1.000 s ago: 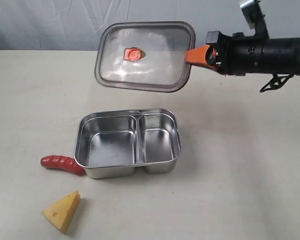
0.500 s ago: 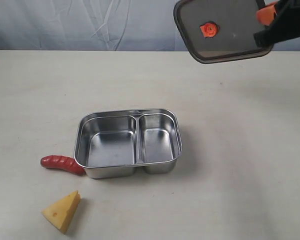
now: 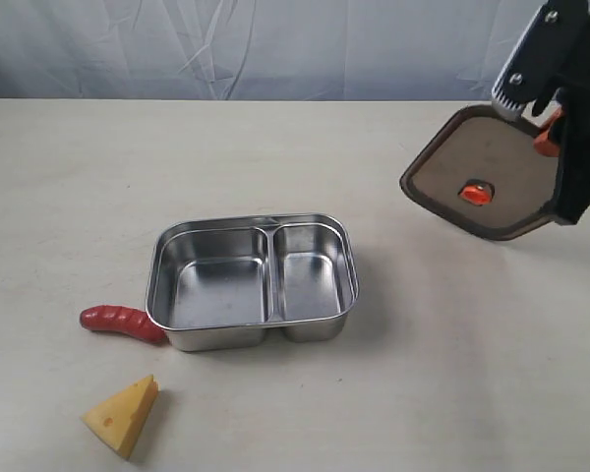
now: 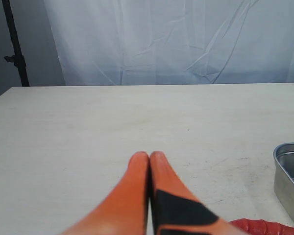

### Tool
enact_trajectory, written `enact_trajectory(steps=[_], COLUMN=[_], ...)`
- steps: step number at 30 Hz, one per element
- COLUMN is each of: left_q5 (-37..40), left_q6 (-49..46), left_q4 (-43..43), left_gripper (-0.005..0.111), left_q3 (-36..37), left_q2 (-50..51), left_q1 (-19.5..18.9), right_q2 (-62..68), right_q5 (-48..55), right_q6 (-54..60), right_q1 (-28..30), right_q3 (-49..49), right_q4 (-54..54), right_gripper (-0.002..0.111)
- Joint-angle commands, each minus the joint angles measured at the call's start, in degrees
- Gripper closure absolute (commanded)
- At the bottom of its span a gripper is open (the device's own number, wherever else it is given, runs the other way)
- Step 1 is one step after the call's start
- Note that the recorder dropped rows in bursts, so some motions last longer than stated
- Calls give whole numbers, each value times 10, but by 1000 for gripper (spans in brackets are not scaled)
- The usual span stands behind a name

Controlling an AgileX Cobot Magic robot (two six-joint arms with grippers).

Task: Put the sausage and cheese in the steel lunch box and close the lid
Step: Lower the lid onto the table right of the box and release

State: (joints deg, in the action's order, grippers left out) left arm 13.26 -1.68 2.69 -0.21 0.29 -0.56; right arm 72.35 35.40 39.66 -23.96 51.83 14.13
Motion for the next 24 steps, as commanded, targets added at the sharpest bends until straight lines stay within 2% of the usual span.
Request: enact_trajectory(steps=[1,8,16,18,23,24], left_q5=[-4,-4,-4,-4,-3,-3], left_q6=[0,0,0,0,0,0], left_q4=[0,0,0,0,0,0], left_gripper=[107,107,107,107,107,107], left_q3=[2,2,2,2,2,2], left_q2=[-3,-3,-3,-3,-3,-3], left_q1=[2,2,2,2,2,2], right_q2=[20,53,143,149,149,149], right_q5=[48,27,1,0,10,14], right_q6=[-58,-96,-111,-114,-114,-116], right_q1=[-69,-163,-223,-223,-223,-223], right_q3=[-33,-92,-115,-115,-115,-115], right_q4=[72,57,9,-6,-18,-18], right_gripper=[109,109,108,98,44,41])
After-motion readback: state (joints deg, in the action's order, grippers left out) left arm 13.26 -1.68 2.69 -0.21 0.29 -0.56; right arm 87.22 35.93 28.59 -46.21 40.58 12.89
